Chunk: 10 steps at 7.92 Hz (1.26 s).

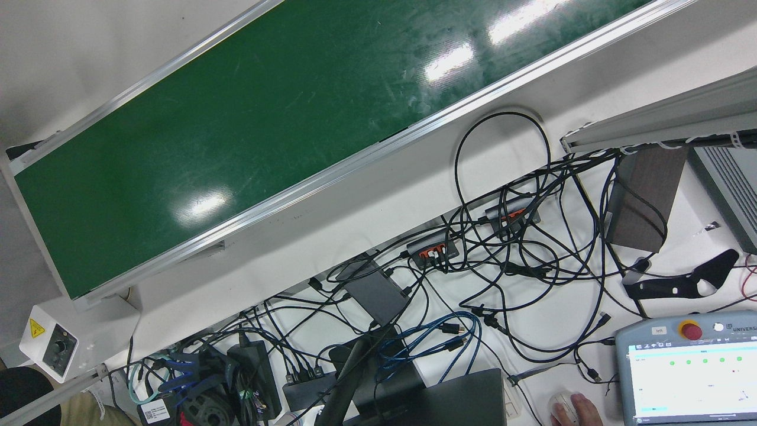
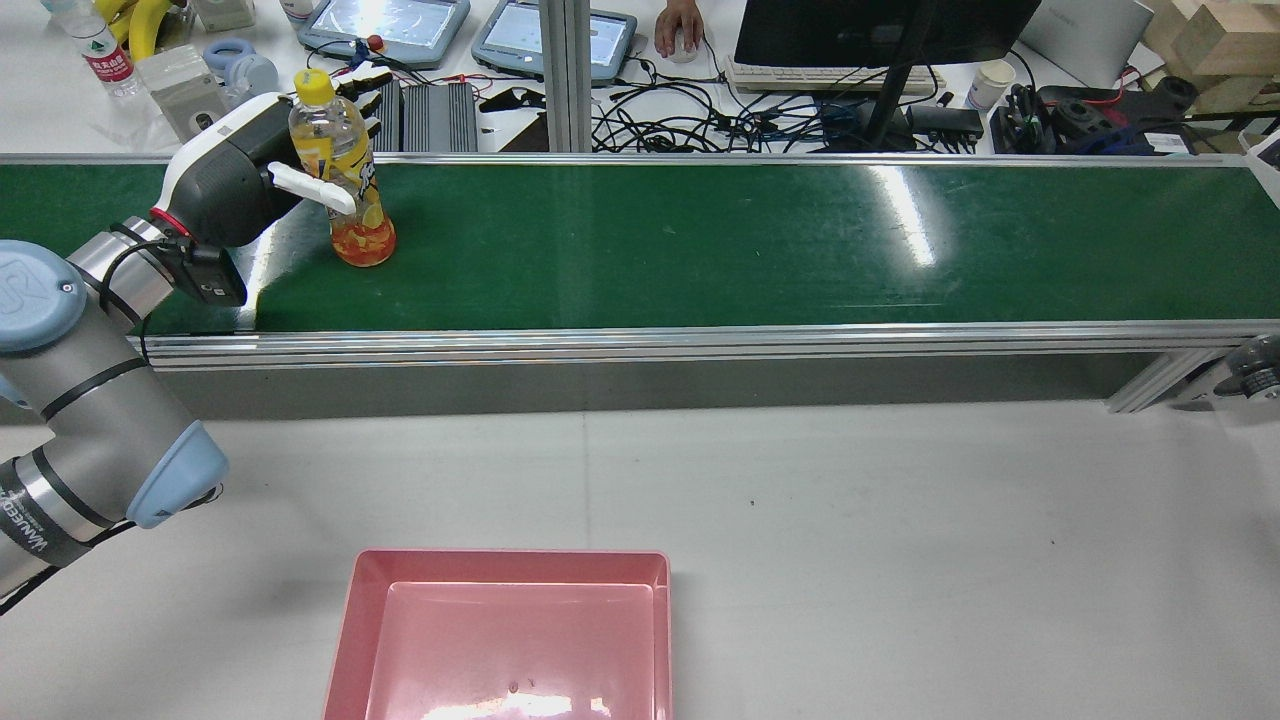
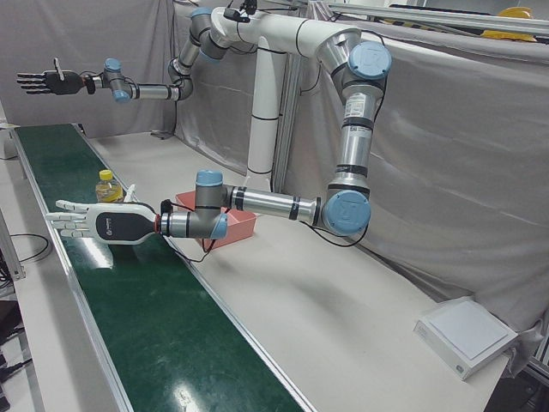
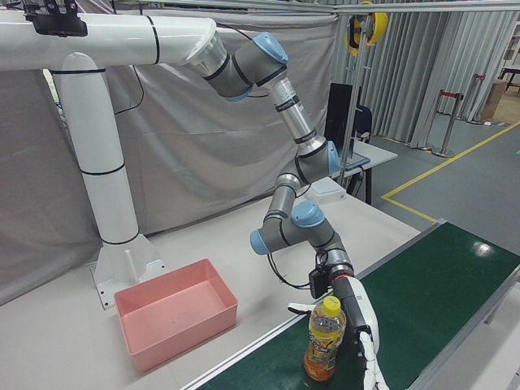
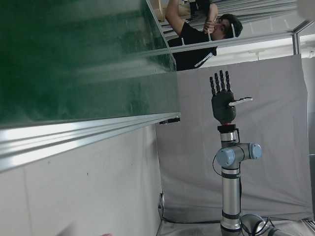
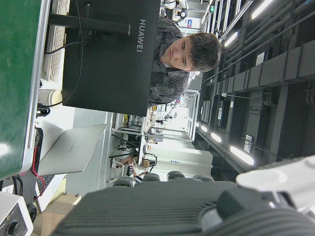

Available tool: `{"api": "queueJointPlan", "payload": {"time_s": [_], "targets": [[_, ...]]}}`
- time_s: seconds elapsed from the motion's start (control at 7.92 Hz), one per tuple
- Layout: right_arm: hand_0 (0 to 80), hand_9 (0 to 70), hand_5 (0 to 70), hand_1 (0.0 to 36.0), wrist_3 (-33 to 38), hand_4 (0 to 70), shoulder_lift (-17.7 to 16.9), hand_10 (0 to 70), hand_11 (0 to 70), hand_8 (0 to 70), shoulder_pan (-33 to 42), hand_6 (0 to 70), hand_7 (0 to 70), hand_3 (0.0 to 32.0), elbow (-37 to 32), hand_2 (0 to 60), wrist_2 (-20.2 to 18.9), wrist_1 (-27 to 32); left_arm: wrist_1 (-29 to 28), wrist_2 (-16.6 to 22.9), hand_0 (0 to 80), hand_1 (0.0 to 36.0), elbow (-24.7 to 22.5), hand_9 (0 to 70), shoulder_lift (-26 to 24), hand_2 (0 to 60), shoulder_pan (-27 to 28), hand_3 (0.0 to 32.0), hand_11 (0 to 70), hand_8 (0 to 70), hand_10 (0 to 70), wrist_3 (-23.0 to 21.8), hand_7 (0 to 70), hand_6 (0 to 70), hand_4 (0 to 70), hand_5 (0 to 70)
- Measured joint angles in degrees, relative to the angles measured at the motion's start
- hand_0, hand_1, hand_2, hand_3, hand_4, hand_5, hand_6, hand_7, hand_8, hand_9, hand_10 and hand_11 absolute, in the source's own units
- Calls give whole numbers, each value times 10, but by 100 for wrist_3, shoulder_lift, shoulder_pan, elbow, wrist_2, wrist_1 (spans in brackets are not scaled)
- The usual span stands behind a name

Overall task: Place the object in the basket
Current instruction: 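Close the left hand fingers around the orange bottle's body, then lift the bottle off the belt and carry it toward the pink tray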

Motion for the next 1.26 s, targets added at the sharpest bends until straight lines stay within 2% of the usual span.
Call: {"api": "queueJointPlan", "payload": {"time_s": [0.13, 0.25, 0.38, 0.51, 0.63, 1.01, 1.26], "targets": [[0, 0, 0, 0, 0, 0, 0, 0, 0, 0, 0, 0, 0, 0, 0, 0, 0, 0, 0, 1, 770, 144, -12, 700, -5, 1, 1, 0, 700, 641, 700, -16, 607, 492, 538, 700], [0, 0, 0, 0, 0, 0, 0, 0, 0, 0, 0, 0, 0, 0, 0, 0, 0, 0, 23, -1, 655, 203, -23, 700, -28, 361, 1, 0, 700, 700, 700, -28, 700, 647, 523, 700], [0, 0, 0, 0, 0, 0, 0, 0, 0, 0, 0, 0, 0, 0, 0, 0, 0, 0, 123, -4, 592, 252, -27, 700, -88, 600, -8, 0, 700, 700, 700, -23, 700, 692, 502, 700], [0, 0, 0, 0, 0, 0, 0, 0, 0, 0, 0, 0, 0, 0, 0, 0, 0, 0, 233, -5, 565, 272, -29, 700, -144, 600, -17, 0, 700, 700, 700, -15, 700, 692, 471, 700], [0, 0, 0, 0, 0, 0, 0, 0, 0, 0, 0, 0, 0, 0, 0, 0, 0, 0, 299, -3, 555, 271, -38, 700, -174, 600, -26, 0, 700, 700, 700, -17, 700, 688, 461, 700], [0, 0, 0, 0, 0, 0, 0, 0, 0, 0, 0, 0, 0, 0, 0, 0, 0, 0, 455, 32, 544, 238, -440, 700, -173, 600, -30, 0, 700, 700, 700, -52, 700, 632, 425, 700], [0, 0, 0, 0, 0, 0, 0, 0, 0, 0, 6, 0, 0, 0, 0, 0, 0, 0, 548, 65, 553, 238, -866, 700, -99, 600, 25, 0, 700, 700, 700, -42, 700, 588, 387, 700]]}}
